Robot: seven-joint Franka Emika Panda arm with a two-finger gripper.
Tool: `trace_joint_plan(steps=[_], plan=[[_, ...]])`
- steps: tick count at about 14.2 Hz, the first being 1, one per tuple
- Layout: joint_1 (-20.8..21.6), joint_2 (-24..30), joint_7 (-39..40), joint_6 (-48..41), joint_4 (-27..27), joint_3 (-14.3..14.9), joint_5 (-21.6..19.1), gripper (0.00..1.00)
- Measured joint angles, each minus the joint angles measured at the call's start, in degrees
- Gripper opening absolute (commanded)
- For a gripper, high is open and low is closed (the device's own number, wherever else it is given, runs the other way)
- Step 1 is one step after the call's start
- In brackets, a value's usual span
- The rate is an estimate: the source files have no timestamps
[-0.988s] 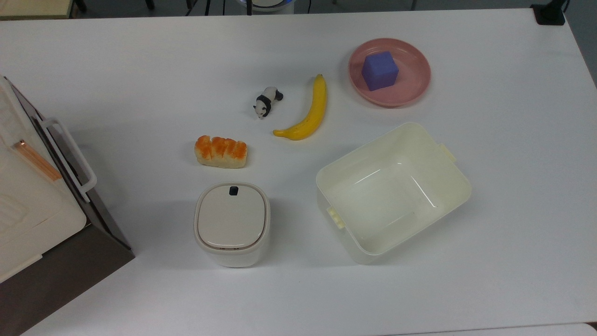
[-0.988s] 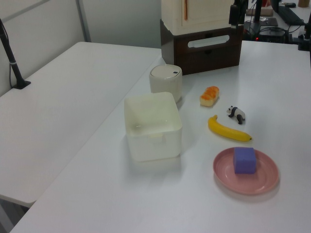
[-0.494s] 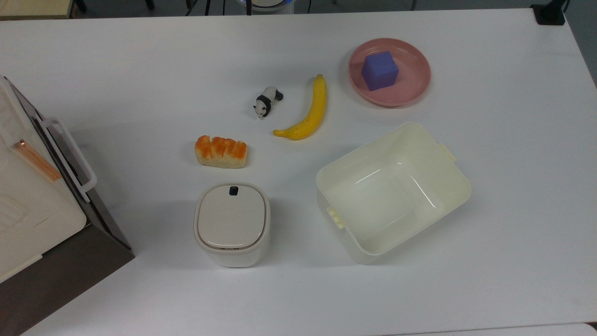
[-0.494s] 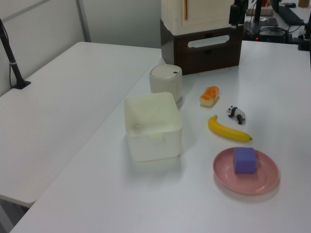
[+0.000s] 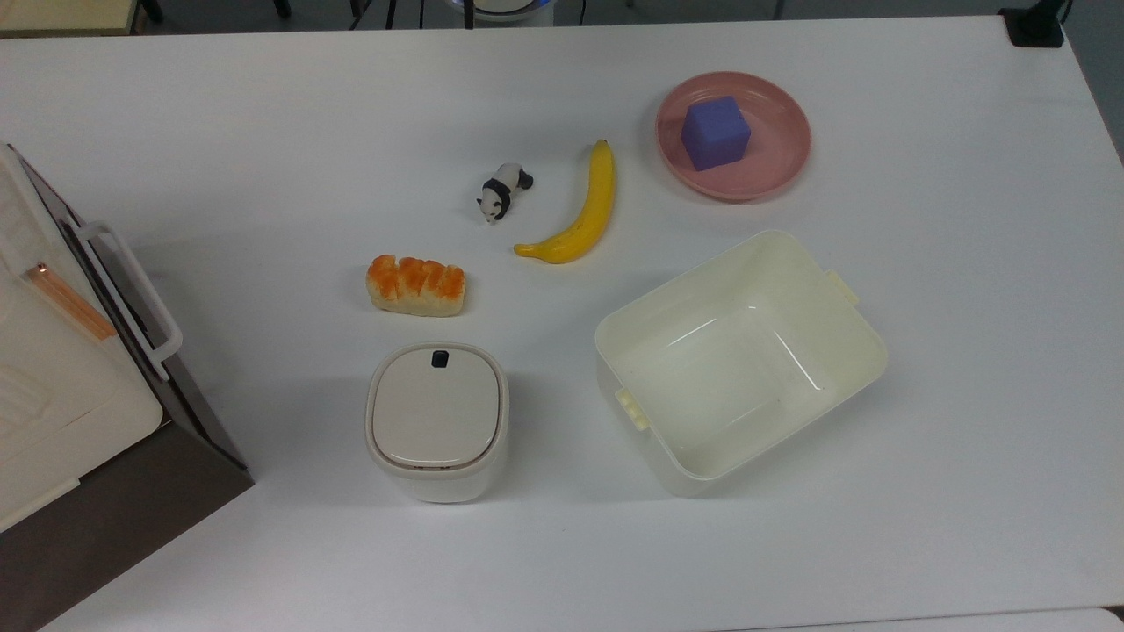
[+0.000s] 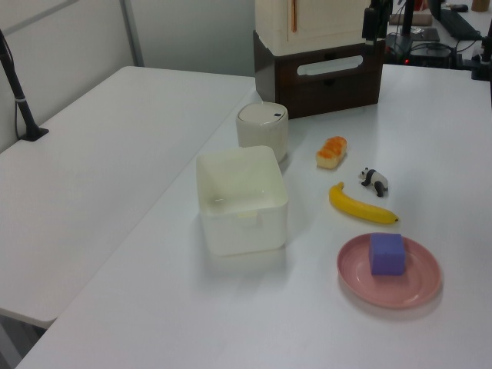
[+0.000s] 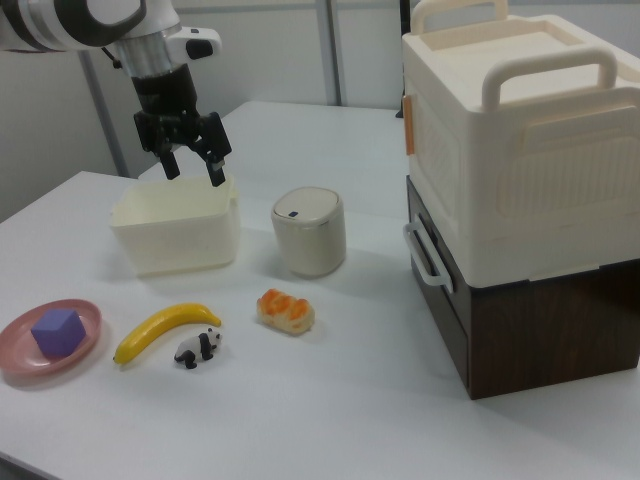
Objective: Slide open the drawer
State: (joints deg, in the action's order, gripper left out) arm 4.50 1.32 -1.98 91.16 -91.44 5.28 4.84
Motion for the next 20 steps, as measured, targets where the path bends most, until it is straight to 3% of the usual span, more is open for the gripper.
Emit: trace_joint_plan(steps=[7, 13, 18, 20], plan=[[0.21, -1.34, 4.87, 0.33, -1.40, -0.22, -2.43, 1.00], [0.66, -1.84, 6.93, 4.57, -9.45, -0.92, -2.75, 1.00], [0.73, -1.90, 7.74, 5.83, -10.15, -0.87, -2.75, 1.00], [0.32, -1.92, 13.74, 7.56, -10.15, -0.81, -2.73, 1.00]])
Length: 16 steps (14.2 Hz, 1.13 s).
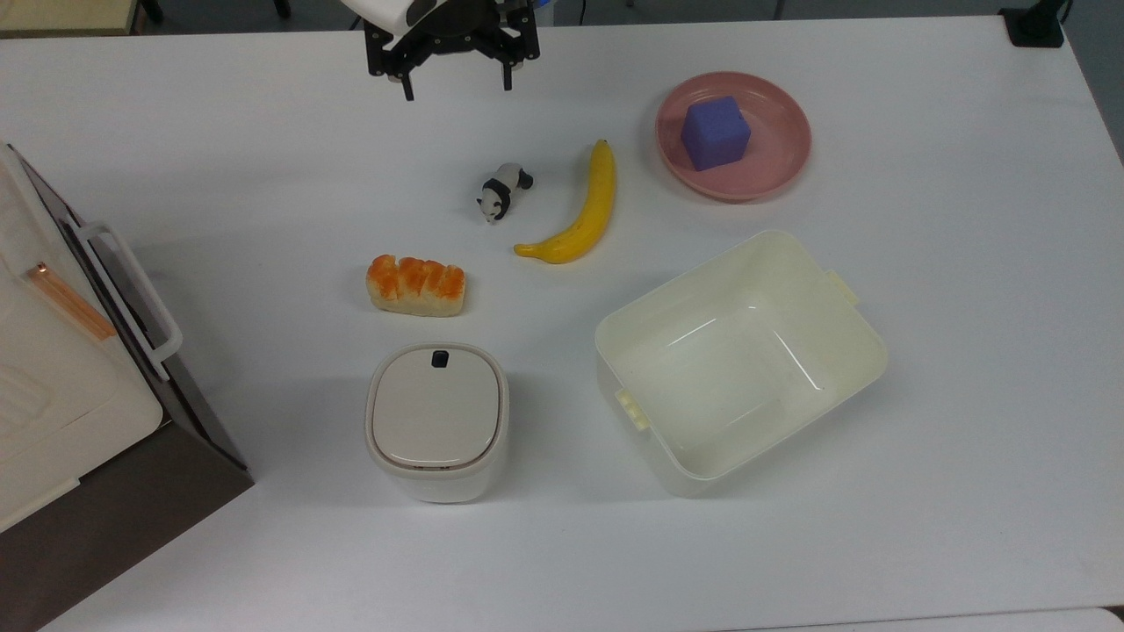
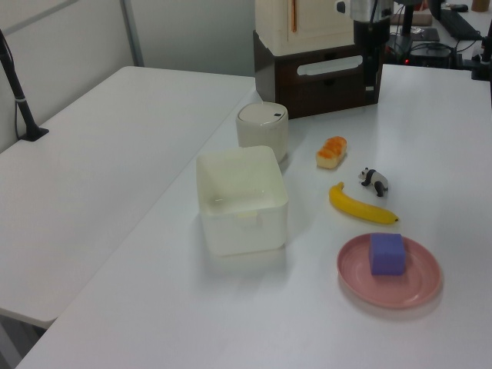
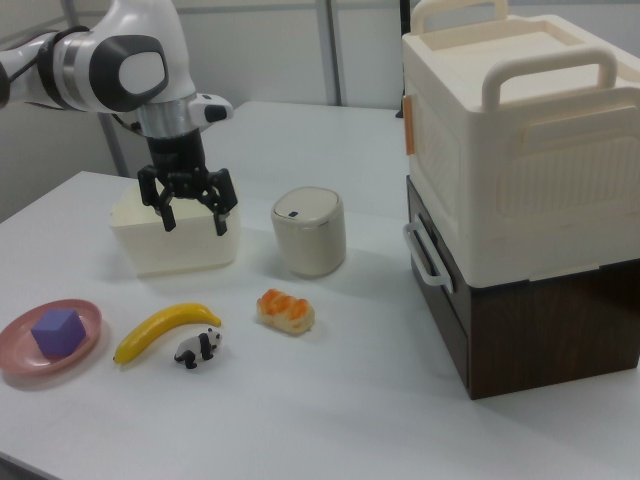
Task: Slide open the drawer
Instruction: 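Move the open gripper toward the brown drawer of the cabinet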
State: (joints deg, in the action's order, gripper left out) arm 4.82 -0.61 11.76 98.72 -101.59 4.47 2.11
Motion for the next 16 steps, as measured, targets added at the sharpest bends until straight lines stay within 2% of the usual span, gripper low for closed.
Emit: trace_joint_plan(steps=[4, 5, 10, 14, 16], plan=[[-2.86, -1.06, 16.67, 5.17, -0.02, 0.47, 0.12, 1.00], [-3.56, -1.67, 18.26, 6.89, -0.01, 0.53, 0.82, 1.00], [-7.14, -8.06, 23.24, 21.50, -0.01, 0.63, 10.99, 1.00], [-10.74, -11.57, 23.86, 30.26, 0.02, 0.67, 15.86, 0.99], [-12.12, -12.01, 23.98, 32.62, 0.14, 0.68, 16.64, 0.85]])
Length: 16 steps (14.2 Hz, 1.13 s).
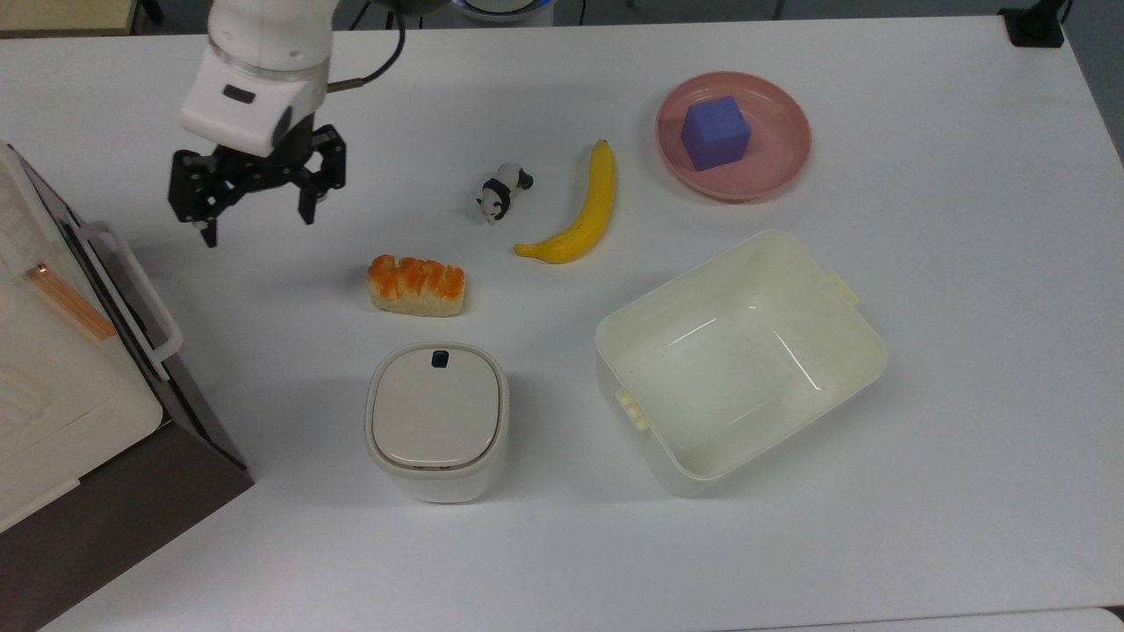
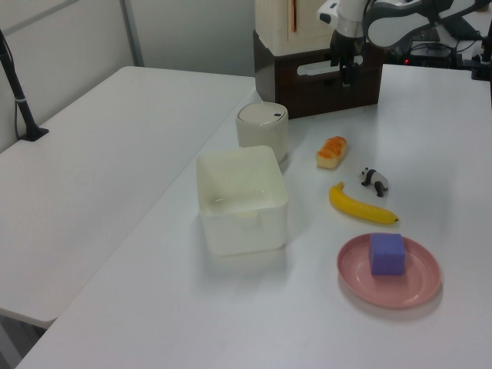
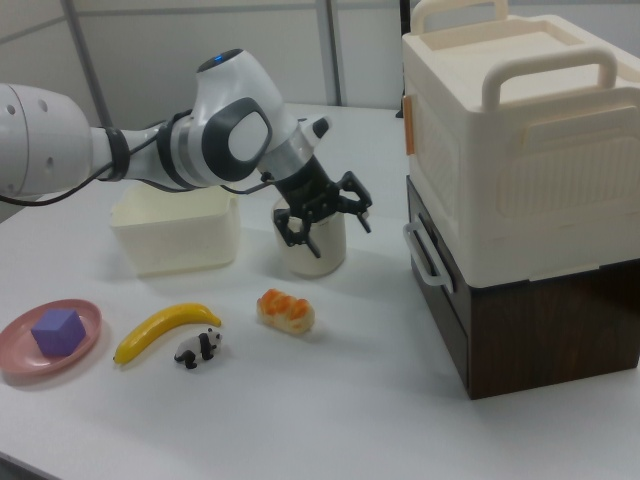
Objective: Slide open the drawer
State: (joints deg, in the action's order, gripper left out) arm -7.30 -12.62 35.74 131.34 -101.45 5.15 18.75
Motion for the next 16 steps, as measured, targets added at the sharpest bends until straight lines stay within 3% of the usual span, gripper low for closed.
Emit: trace_joint_plan(steps=[4, 9, 12, 14, 16], plan=[[-1.69, -0.42, 0.09, 2.41, 0.67, 0.01, 2.61, 0.75], [-3.34, -4.55, 0.09, 6.21, 3.14, 0.01, 5.14, 0.72], [-4.94, -6.94, 0.09, 9.18, 4.19, 0.02, 6.97, 0.48], [-5.44, -7.79, 0.09, 9.81, 4.77, 0.02, 8.53, 0.27], [-5.49, -8.08, 0.09, 10.07, 5.03, 0.02, 8.92, 0.22]])
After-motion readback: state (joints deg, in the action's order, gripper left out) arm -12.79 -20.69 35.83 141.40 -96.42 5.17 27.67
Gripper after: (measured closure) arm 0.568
